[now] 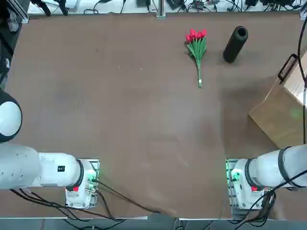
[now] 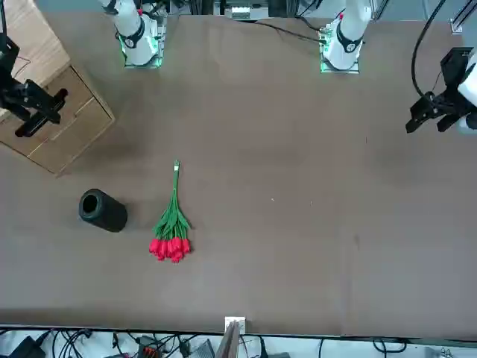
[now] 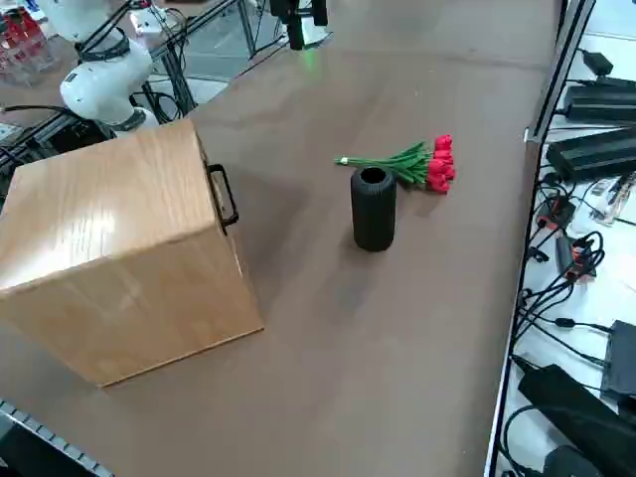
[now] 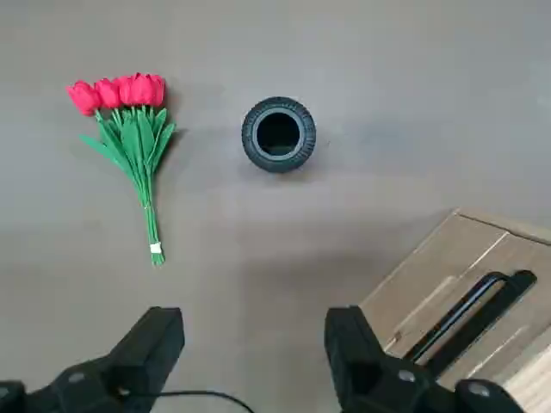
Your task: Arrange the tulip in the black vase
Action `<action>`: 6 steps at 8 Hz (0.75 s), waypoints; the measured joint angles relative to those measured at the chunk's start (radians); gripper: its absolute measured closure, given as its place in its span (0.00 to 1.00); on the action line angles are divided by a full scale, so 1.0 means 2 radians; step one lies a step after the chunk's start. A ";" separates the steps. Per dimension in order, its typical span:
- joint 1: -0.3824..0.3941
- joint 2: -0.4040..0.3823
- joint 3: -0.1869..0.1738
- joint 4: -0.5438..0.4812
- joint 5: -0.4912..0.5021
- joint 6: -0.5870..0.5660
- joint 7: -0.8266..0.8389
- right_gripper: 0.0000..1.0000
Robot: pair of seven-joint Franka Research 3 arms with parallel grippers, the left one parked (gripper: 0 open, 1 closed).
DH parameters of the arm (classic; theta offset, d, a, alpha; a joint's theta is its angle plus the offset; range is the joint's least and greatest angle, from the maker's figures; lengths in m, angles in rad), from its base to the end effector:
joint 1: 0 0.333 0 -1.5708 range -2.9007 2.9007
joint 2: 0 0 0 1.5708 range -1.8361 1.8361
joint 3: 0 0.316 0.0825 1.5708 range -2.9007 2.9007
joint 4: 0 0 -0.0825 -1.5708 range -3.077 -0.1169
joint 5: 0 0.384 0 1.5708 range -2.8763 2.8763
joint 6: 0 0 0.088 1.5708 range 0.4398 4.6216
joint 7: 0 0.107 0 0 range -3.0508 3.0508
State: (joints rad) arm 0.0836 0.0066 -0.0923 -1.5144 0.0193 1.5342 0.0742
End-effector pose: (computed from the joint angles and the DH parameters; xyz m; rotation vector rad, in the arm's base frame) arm 0.5534 -0.0025 0.6442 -3.1198 0.1281 -0.0197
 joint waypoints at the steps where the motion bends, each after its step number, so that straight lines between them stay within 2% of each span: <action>1: 0.000 0.000 0.000 0.000 0.000 0.000 0.000 0.00; 6: 0.014 0.007 0.002 -0.002 0.001 0.001 0.016 0.00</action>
State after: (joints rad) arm 0.1114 0.0209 -0.0880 -1.5185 0.0211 1.5357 0.1062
